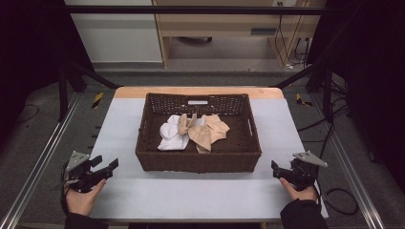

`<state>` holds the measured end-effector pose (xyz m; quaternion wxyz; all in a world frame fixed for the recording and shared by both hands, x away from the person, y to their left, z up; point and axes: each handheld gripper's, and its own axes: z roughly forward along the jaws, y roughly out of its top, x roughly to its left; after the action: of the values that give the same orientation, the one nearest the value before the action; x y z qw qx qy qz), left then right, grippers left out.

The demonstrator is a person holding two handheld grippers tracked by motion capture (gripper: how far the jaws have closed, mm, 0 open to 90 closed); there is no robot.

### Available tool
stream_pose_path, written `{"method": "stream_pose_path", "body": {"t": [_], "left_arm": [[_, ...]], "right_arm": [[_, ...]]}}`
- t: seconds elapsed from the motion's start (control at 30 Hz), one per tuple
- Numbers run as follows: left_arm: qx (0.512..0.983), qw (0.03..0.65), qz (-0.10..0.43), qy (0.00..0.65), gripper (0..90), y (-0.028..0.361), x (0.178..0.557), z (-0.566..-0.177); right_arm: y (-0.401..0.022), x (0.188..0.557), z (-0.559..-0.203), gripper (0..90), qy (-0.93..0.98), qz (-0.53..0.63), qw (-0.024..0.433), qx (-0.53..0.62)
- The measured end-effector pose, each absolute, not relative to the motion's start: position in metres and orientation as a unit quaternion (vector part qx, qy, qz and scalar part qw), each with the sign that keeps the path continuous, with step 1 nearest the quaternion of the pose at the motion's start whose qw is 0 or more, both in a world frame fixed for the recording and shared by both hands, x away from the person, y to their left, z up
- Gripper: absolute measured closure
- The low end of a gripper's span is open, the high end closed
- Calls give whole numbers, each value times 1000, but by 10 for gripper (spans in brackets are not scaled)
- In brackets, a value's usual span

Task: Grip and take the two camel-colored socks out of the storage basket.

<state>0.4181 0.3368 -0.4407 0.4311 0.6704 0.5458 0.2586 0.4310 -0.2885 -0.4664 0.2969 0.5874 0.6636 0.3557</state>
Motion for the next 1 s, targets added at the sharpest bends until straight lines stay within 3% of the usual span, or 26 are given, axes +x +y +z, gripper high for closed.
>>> {"method": "stream_pose_path", "body": {"t": [0.27, 1.0], "left_arm": [[662, 454, 269, 532, 371, 327, 415, -419], [658, 508, 283, 478, 356, 276, 442, -351]], "right_arm": [[-289, 431, -466, 52, 663, 350, 305, 587], [-292, 429, -465, 40, 658, 352, 318, 585]]}}
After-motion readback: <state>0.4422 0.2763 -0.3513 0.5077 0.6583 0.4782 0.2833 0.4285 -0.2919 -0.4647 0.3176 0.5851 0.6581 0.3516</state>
